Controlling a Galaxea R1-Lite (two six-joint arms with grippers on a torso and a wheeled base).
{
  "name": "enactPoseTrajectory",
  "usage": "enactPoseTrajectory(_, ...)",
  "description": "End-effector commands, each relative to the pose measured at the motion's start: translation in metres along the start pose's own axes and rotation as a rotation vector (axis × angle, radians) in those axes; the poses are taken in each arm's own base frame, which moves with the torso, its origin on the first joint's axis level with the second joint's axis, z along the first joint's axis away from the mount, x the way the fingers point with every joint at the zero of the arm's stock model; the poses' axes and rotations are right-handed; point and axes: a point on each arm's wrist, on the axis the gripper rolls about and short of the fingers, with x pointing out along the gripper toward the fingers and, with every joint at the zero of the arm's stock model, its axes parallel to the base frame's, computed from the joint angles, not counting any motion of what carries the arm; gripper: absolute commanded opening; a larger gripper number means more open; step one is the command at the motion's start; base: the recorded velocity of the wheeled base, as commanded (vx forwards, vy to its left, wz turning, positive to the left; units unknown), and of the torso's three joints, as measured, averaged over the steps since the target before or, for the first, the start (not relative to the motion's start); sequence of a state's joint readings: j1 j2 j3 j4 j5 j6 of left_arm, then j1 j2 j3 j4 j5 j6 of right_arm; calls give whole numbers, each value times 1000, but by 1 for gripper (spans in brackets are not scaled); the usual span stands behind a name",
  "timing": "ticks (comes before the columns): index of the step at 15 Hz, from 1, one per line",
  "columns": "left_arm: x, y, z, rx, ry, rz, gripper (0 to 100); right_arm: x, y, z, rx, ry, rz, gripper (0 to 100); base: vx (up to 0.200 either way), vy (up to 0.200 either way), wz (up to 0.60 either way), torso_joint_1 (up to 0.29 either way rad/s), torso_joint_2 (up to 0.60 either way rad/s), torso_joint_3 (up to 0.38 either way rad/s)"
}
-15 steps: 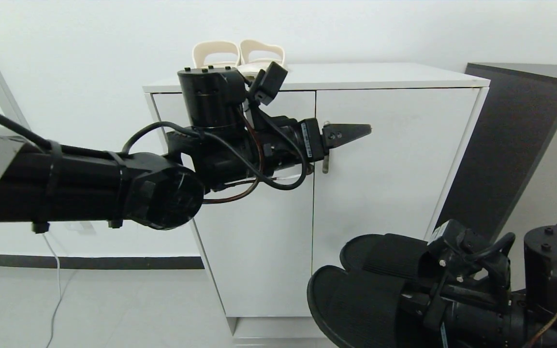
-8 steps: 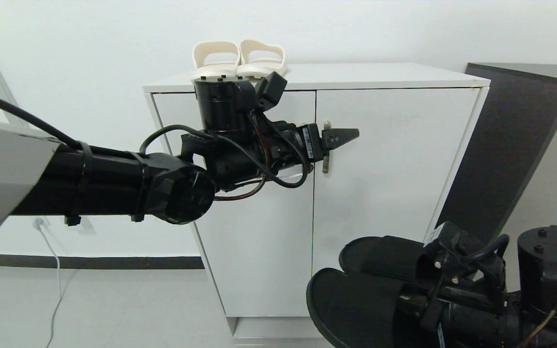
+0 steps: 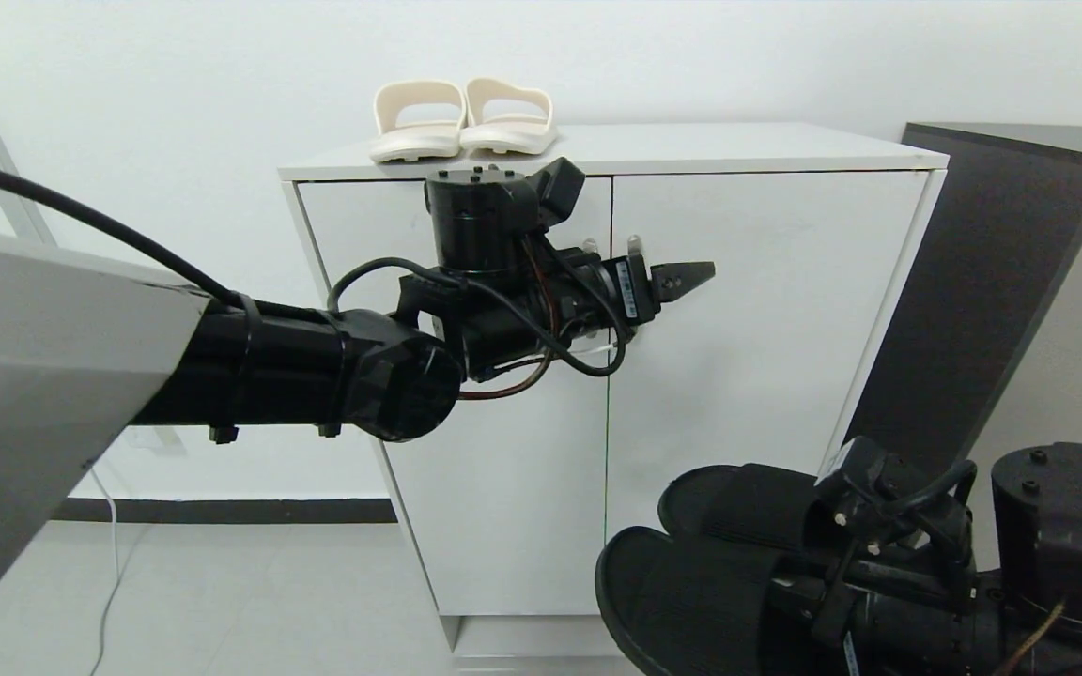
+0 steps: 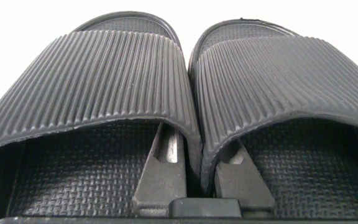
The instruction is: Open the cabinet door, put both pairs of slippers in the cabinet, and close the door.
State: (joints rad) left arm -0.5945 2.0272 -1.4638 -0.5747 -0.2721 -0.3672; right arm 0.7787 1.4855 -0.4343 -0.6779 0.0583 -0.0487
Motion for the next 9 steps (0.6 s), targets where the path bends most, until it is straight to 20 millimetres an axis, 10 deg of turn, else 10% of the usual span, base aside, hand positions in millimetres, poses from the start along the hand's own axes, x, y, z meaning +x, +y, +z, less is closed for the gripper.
enactPoseTrajectory(1, 3, 3, -5, -3, 10, 9, 0, 0, 1, -3, 0, 11, 6, 0, 0, 0, 0, 0, 0, 0)
enactPoseTrajectory(9, -17, -12, 0, -2, 14, -6, 0, -2, 1, -8, -3, 26, 14, 0, 0, 0, 0, 0, 0, 0)
